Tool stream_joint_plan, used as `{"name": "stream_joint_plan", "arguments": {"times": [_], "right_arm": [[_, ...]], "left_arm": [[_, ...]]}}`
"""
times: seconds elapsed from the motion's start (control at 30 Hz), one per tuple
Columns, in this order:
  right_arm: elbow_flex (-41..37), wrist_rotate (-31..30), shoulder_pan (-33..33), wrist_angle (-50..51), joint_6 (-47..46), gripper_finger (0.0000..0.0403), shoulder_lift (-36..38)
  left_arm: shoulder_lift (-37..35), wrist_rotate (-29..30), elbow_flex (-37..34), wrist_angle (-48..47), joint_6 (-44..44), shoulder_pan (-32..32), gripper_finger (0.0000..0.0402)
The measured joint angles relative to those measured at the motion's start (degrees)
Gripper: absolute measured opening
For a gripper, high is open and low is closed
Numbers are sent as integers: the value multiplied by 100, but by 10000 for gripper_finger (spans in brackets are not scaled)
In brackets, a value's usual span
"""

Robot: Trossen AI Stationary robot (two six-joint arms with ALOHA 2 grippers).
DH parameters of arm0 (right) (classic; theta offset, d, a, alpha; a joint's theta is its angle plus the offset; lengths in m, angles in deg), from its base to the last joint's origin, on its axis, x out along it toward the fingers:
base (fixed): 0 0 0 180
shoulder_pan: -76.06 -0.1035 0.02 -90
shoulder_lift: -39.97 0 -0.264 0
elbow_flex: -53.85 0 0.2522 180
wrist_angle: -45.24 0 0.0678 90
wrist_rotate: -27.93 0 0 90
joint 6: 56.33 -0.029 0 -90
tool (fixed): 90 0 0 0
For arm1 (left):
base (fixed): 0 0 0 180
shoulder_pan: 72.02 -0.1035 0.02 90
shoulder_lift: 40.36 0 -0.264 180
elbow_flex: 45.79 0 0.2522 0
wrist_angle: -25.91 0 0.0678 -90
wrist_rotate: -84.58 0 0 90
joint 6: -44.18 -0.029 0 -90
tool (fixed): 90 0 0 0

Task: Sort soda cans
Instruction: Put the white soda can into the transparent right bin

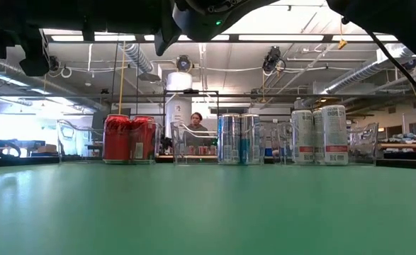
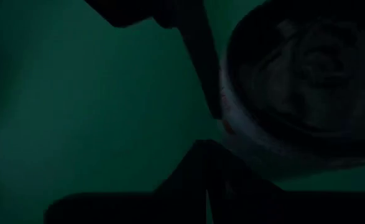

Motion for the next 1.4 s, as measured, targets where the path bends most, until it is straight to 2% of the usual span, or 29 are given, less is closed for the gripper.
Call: {"name": "stream_joint_plan", "arguments": {"times": [0.13, 0.27, 0.47, 0.7, 0.87, 0.97, 1.17, 1.4], "right_arm": [[-4, -27, 62, 121, -94, 231, 66], [-7, -120, 146, 681, 49, 231, 286], [-13, -913, 180, 2127, 724, 231, 887], [-13, -2038, 399, 3864, 1225, 231, 1634], [-13, -2093, 663, 4820, 1228, 231, 2022], [-13, -2154, 821, 5392, 1244, 231, 2193], [-13, -2847, 1022, 6441, 1313, 231, 2692], [-32, -3387, 1275, 7491, 1120, 231, 3465]], "left_arm": [[0, 7, 275, -652, 1, 0, 0], [-1, 58, 609, -1255, 2, 0, 0], [-2, 427, 1042, -2003, 2, 9, 0], [-2, 1723, 1082, -2143, 2, 7, 0], [-2, 2392, 1082, -2236, 0, 9, 0], [-2, 2574, 1082, -2279, 0, 9, 0], [-2, 2680, 1082, -2278, 0, 9, 0], [-2, 2781, 1080, -2285, 1, 9, 0]]}}
